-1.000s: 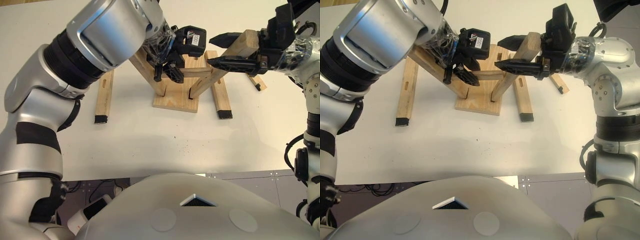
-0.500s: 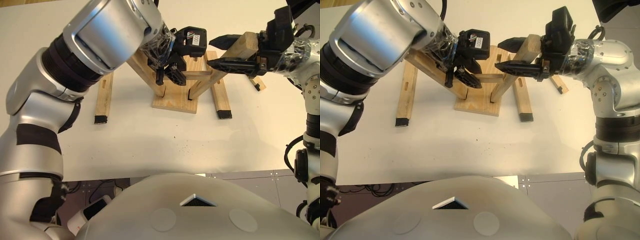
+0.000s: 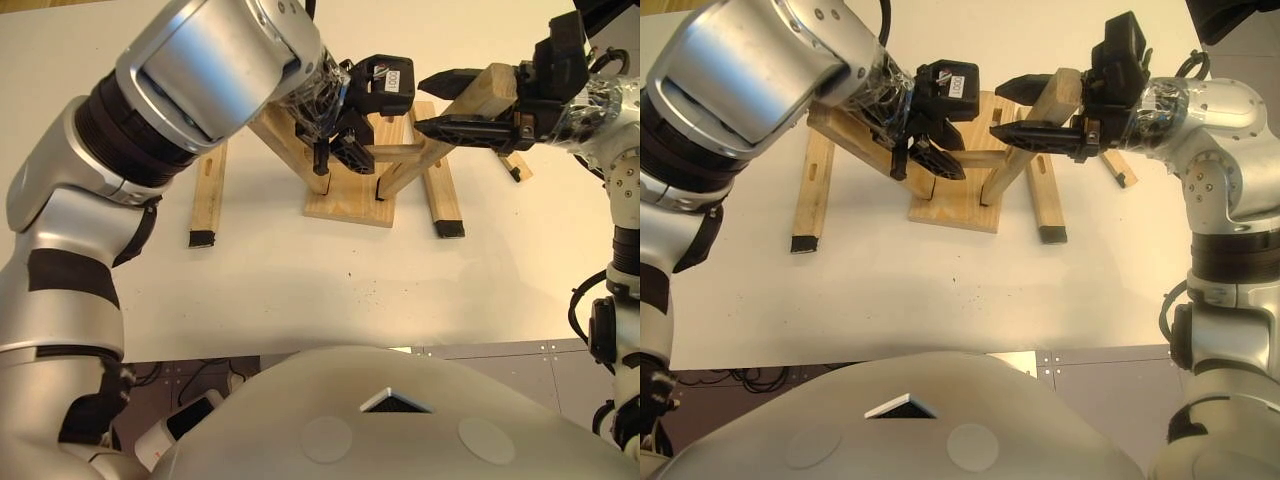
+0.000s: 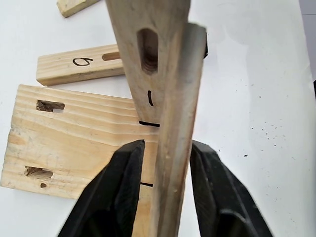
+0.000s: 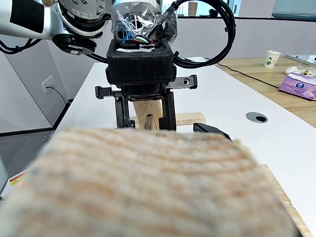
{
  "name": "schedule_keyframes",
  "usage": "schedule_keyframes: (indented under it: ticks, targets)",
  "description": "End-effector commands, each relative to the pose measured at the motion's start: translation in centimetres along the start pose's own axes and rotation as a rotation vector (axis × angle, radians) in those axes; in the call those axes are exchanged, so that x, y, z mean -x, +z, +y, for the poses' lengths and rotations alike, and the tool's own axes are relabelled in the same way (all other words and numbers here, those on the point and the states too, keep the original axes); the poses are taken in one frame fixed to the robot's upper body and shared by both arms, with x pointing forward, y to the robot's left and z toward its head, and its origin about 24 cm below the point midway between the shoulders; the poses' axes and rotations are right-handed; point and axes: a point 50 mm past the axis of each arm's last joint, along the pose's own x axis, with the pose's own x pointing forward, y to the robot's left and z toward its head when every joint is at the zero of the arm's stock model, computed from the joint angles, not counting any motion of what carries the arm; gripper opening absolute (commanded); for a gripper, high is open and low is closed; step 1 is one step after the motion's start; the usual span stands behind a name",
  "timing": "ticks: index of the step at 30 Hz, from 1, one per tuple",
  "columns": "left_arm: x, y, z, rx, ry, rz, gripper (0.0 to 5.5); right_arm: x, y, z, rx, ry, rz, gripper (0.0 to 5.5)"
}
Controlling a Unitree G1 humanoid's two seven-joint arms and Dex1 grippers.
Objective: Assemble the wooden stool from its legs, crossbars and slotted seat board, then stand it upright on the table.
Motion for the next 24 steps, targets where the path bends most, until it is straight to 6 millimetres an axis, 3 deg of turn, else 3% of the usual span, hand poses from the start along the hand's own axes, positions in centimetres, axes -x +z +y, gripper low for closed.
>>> schedule_keyframes:
  ticks: [1, 6, 21, 24]
  targets:
    - [-0.4, -2.9, 0.6, 0.127, 0.011, 0.070, 1.53, 0.7, -3.2, 0.4, -0.156, -0.012, 0.072, 2.02]
    - [-0.3, -2.5, 0.1, 0.105, -0.006, 0.072, 1.53, 0.6, -3.3, 0.4, -0.158, -0.012, 0.073, 2.02]
    - [3.6, 0.5, 0.1, -0.003, 0.104, 0.015, 1.53, 0.6, -3.5, 0.7, -0.165, -0.015, 0.075, 2.02]
    - [3.6, 0.6, -0.1, -0.004, 0.095, 0.008, 1.53, 0.6, -3.6, 0.8, -0.168, -0.015, 0.076, 2.02]
